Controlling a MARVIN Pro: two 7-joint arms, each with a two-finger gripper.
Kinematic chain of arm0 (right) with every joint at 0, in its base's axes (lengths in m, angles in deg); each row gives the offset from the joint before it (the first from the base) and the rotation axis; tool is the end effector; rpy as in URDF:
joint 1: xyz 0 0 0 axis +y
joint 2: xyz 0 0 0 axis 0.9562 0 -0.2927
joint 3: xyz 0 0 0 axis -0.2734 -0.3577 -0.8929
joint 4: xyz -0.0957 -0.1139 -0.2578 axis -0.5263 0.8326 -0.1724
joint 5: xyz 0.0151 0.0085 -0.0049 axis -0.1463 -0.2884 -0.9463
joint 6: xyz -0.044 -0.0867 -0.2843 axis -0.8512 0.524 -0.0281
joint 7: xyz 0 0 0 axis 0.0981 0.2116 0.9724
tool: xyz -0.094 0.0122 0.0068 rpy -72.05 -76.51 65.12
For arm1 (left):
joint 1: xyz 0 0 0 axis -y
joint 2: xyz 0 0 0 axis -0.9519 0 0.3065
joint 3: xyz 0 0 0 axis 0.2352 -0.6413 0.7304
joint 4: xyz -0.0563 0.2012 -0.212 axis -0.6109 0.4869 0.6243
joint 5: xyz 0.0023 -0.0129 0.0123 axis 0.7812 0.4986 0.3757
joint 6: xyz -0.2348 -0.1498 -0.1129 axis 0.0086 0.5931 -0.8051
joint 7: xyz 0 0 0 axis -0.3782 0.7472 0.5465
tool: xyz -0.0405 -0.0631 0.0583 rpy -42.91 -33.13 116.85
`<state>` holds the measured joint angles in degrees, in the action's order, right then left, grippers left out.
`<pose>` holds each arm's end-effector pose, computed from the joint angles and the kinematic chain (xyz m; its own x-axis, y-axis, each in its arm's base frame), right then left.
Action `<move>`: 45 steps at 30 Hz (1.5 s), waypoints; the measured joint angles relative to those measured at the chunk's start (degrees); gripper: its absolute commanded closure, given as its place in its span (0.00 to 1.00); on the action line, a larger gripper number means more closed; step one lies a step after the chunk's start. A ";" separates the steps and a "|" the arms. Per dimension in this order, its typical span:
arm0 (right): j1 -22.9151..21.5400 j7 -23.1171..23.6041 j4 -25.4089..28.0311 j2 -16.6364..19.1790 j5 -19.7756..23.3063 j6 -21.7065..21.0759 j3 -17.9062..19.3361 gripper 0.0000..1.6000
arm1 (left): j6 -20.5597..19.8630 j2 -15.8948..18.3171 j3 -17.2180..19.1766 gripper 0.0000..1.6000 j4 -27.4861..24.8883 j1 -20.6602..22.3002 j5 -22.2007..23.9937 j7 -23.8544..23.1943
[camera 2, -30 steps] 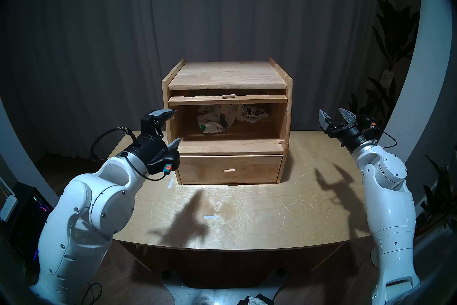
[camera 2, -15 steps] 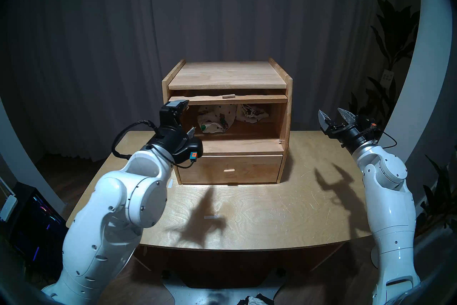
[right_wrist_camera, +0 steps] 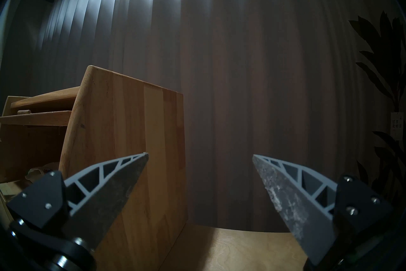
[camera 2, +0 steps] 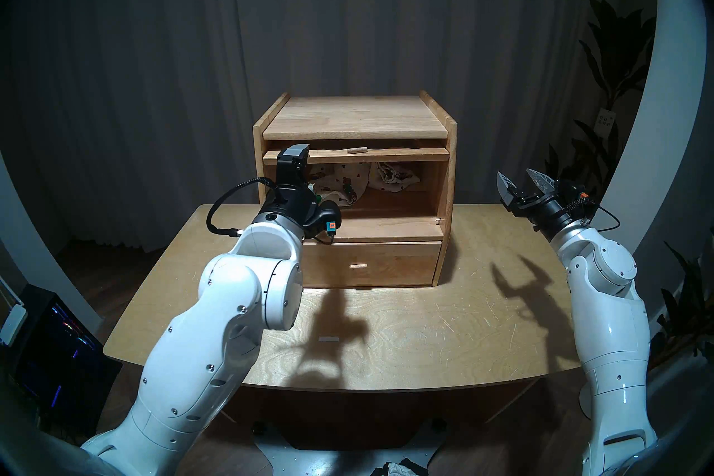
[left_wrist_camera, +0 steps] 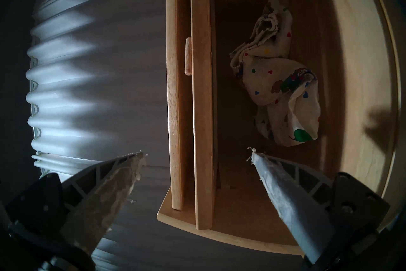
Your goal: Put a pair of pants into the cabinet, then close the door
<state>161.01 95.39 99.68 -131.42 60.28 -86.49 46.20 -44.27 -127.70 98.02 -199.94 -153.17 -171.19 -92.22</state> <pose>0.3987 -0.2147 -0.1965 -0.1940 -0.0736 0.9782 0.2471 -0.9687 -0.0238 0.3719 -0.1191 -0.1507 -0.0742 -0.9954 -0.0612 0.0982 0.0538 -0.9937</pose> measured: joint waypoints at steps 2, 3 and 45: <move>-0.04 0.15 -0.07 0.01 0.01 0.08 0.01 0.00 | -0.86 -0.66 -0.18 0.00 1.40 0.80 -1.41 0.01; -0.06 0.24 -0.10 0.01 0.02 0.13 0.03 0.00 | -1.39 -1.05 -0.31 0.00 2.25 1.26 -2.26 0.01; -1.45 5.16 -3.09 -0.01 0.38 6.13 0.35 0.00 | -13.58 -16.37 -4.35 0.11 16.93 11.56 -26.07 -24.39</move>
<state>159.56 100.55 96.58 -131.43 60.66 -80.36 46.55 -57.85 -144.06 93.67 -183.02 -141.61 -197.26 -116.61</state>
